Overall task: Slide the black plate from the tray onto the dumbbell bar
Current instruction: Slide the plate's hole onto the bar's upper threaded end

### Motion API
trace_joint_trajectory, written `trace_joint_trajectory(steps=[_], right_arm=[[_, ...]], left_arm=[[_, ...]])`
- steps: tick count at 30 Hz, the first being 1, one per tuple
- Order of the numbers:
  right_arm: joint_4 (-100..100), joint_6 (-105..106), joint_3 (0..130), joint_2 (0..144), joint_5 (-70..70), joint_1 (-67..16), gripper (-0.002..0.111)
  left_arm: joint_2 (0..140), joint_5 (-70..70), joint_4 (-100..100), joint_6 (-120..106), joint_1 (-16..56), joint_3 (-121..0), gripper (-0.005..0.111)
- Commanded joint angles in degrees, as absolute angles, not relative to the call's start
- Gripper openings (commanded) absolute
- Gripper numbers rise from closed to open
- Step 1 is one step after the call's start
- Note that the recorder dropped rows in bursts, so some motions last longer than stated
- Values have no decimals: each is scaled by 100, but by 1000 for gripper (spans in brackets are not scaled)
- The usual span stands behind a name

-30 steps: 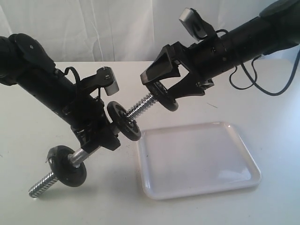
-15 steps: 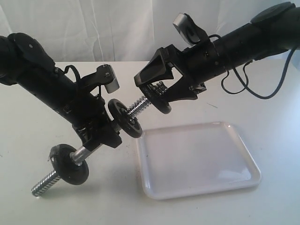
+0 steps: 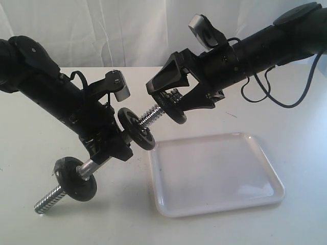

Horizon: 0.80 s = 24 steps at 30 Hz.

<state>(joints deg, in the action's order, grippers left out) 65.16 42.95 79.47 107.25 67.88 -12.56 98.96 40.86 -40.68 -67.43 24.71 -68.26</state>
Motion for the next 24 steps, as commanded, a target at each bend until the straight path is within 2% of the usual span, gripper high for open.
trace_joint_trajectory(steps=[1, 5, 11, 24], right_arm=[[6920, 4377, 7995, 10639, 6996, -1264, 89], [6920, 4367, 7995, 10639, 6996, -1264, 89], [6939, 4321, 7995, 10639, 6996, -1264, 105], [6871, 4323, 7995, 10581, 6996, -1253, 105]], left_arm=[[9544, 4196, -4939, -6706, 2472, -6982, 0], [9544, 4196, -4928, -6706, 2472, -6982, 0], [9544, 4196, -4928, -6706, 2472, -6982, 0], [9532, 3997, -5223, -6916, 2472, -6982, 0]])
